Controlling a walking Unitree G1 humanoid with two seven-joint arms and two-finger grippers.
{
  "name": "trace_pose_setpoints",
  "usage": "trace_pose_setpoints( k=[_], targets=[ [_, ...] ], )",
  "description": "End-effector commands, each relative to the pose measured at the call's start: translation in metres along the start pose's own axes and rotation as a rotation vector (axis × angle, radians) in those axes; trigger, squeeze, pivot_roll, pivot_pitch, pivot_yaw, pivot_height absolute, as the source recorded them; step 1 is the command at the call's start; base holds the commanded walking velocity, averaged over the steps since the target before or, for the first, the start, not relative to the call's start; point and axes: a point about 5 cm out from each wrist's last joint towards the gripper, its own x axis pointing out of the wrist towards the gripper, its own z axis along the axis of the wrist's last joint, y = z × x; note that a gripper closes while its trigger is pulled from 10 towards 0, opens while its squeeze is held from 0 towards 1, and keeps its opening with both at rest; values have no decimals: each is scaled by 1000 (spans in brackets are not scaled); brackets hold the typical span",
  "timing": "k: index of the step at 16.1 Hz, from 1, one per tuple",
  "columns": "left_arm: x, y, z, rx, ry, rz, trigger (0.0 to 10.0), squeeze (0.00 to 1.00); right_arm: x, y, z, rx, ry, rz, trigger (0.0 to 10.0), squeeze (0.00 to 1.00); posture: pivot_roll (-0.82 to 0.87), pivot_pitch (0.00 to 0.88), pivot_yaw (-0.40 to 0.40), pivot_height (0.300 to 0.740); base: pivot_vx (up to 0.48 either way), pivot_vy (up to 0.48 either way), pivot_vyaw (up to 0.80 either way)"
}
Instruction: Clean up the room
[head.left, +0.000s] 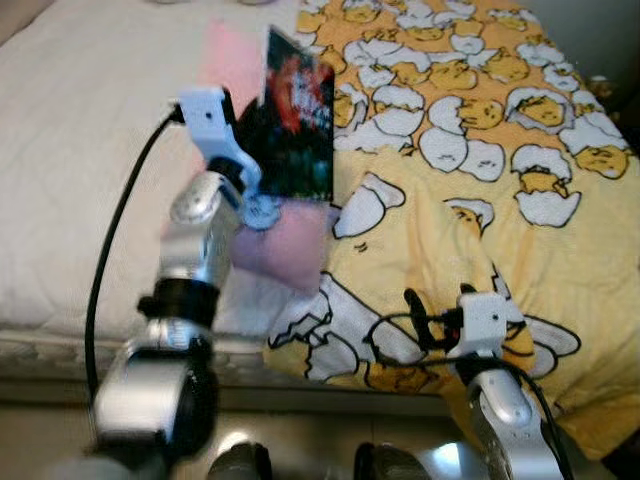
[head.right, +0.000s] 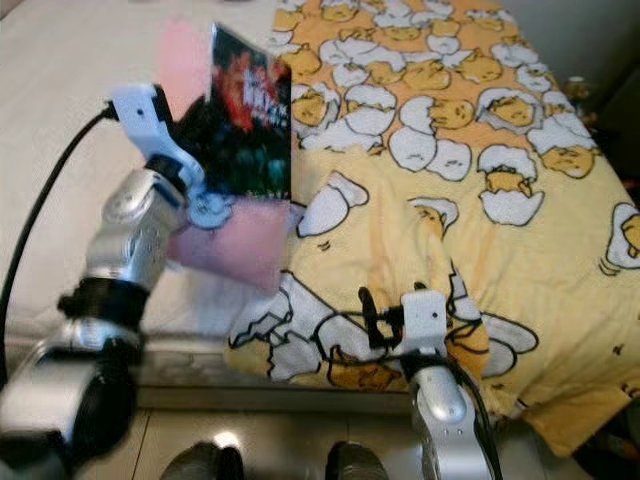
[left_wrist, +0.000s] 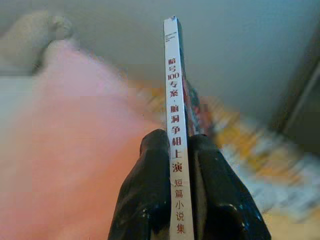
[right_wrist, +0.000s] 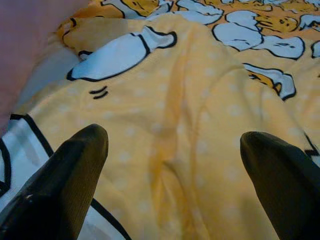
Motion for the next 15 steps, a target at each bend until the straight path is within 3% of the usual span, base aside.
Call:
trace_pose_setpoints(
  k=[1, 2, 3, 5, 6, 8, 10, 11, 12, 14, 15],
  targets=[
    [-11, 20, -28, 79, 125, 86, 10000, 0, -1, -4, -2, -7, 7, -11, 10000, 0, -106, 70, -34, 740, 0, 0, 0],
    [-14, 25, -35, 92, 160, 104, 10000, 792, -1, -4, -2, -9, 7, -9, 10000, 0, -109, 72, -35, 740, 0, 0, 0],
    [-21, 32, -46, 91, 216, 132, 10000, 1000, -2, -4, -2, -10, 8, -8, 10000, 0, -116, 74, -36, 740, 0, 0, 0],
    [-37, 41, -71, 59, 332, 192, 10000, 1000, -3, -5, -4, -16, 17, -8, 10000, 0, -128, 78, -41, 740, 0, 0, 0],
    [-40, 43, -76, 85, 352, 208, 10000, 1000, -5, -6, -5, -18, 21, -7, 10000, 0, -133, 81, -43, 740, 0, 0, 0],
    [-39, 47, -72, 115, 326, 229, 10000, 1000, -8, -7, -5, -23, 25, -7, 10000, 0, -139, 85, -46, 740, 0, 0, 0],
    [-30, 47, -56, 103, 242, 225, 10000, 1000, -11, -9, -7, -27, 33, -9, 10000, 0, -135, 88, -50, 740, 0, 0, 0],
    [-30, 47, -57, 90, 245, 226, 10000, 1000, -11, -9, -7, -28, 36, -8, 10000, 0, -135, 88, -50, 740, 0, 0, 0],
    [-33, 48, -60, 61, 255, 228, 0, 1000, -10, -8, -8, -28, 38, -5, 10000, 0, -128, 90, -52, 740, 0, 0, 0],
    [-39, 51, -69, -11, 291, 260, 0, 1000, -9, -7, -8, -27, 39, -1, 10000, 0, -127, 93, -52, 740, 0, 0, 0],
    [-40, 51, -70, -38, 298, 265, 0, 0, -9, -7, -8, -27, 39, -1, 10000, 0, -127, 93, -52, 740, 0, 0, 0]
  ],
)
